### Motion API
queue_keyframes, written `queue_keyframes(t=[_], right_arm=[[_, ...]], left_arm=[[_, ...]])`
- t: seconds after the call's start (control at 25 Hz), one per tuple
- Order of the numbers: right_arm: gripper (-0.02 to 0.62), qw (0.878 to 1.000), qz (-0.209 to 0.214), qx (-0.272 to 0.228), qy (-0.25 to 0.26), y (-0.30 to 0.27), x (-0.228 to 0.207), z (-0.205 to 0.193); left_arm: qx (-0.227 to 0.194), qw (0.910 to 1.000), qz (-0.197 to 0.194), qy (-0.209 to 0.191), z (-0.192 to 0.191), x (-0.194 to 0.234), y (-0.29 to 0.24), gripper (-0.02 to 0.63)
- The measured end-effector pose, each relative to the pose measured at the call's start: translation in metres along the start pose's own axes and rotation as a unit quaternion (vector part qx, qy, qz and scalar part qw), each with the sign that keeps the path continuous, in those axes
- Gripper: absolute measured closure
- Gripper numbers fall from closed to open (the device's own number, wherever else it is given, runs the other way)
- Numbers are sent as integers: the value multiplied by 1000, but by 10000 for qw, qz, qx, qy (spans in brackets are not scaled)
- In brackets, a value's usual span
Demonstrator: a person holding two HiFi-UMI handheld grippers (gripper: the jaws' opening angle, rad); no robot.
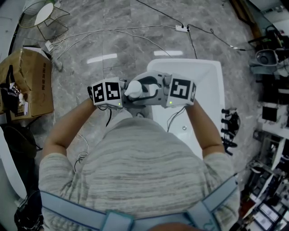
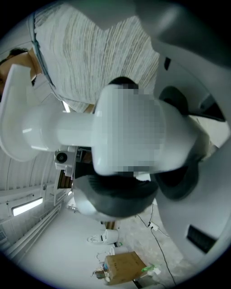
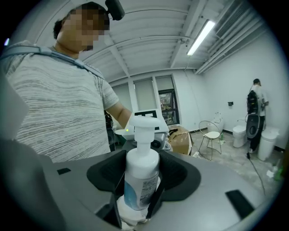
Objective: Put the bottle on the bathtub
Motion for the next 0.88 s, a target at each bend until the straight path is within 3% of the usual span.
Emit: queue_keyframes(t=[0.2, 0.4, 0.72, 0.88], right_arm=[[376, 9997, -202, 48, -158, -7, -37, 2], [377, 9989, -401, 73, -244, -2, -68, -4], [377, 9938, -1008, 14, -466, 21, -104, -24], [377, 9906, -1242, -33, -566, 37, -116, -35]], left_arm=[[128, 9998, -126, -84, -17, 28, 18, 356], [-55, 9999, -136, -89, -30, 59, 20, 354], [-333, 9993, 143, 105, -34, 104, 10, 350], [-282, 9989, 333, 162, -39, 122, 4, 341]])
Point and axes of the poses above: the fingertips, and each gripper's own axes: y backward along the fingers, x to its left, z out of its top, the point moved 2 cm from there along y, backward along the fingers, and after that the axes turned 6 degrees about -y, right-handed, at the moved point
